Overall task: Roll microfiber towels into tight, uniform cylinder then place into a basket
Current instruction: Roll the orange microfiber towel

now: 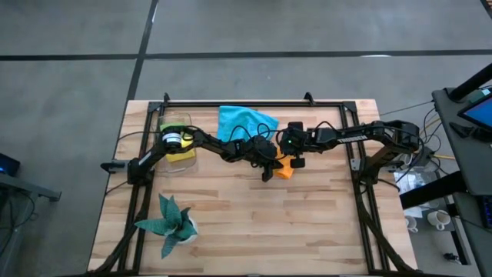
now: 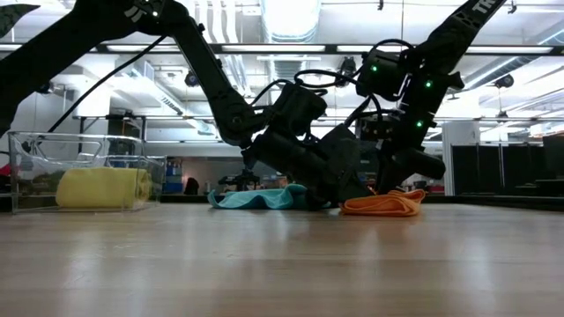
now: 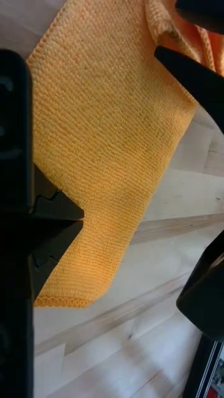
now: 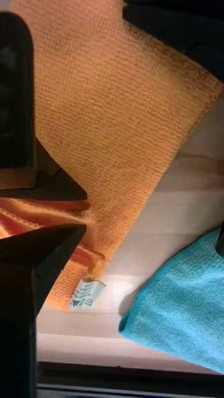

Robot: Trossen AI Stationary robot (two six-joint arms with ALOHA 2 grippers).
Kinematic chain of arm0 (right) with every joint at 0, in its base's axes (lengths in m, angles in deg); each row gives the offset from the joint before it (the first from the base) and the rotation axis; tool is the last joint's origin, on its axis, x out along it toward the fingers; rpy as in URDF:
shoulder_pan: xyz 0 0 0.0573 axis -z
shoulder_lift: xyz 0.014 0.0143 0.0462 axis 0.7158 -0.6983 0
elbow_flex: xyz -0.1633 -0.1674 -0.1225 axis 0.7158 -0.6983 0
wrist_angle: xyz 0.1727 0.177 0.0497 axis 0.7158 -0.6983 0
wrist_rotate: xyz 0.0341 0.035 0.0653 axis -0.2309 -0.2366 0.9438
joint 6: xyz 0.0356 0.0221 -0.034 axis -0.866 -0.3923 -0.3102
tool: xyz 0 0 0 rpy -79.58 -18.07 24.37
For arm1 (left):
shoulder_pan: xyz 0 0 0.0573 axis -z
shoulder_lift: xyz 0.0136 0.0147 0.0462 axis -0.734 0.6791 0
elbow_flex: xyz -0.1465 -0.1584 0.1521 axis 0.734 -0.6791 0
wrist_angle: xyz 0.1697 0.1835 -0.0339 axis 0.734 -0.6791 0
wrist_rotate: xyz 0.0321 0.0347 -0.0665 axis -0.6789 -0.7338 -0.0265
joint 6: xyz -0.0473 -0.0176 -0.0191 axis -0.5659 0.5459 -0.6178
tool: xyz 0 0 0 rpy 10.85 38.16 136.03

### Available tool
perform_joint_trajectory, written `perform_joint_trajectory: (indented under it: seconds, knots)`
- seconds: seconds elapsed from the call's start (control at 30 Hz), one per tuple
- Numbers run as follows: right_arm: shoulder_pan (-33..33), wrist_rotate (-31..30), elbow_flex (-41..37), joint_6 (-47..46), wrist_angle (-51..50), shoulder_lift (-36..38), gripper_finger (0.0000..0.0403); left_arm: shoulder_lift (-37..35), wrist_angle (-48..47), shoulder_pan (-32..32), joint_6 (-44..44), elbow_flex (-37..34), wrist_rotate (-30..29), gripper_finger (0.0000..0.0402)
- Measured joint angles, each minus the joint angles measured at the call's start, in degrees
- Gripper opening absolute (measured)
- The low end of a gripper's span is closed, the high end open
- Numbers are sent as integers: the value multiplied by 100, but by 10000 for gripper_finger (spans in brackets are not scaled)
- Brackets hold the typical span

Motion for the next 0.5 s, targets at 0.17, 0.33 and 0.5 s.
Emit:
perform_joint_trajectory:
  seconds: [0.17, 0.33, 0.5]
  knots:
    - [0, -175, 31, 83, -20, 0, 65, 0, 0, 0, 0, 0, 0, 0]
    - [0, -177, 66, 83, -53, 0, 65, 0, 0, 0, 1, 0, 0, 0]
    - [0, -177, 71, 81, -170, 12, 65, 0, 1, 0, 0, -2, 0, 0]
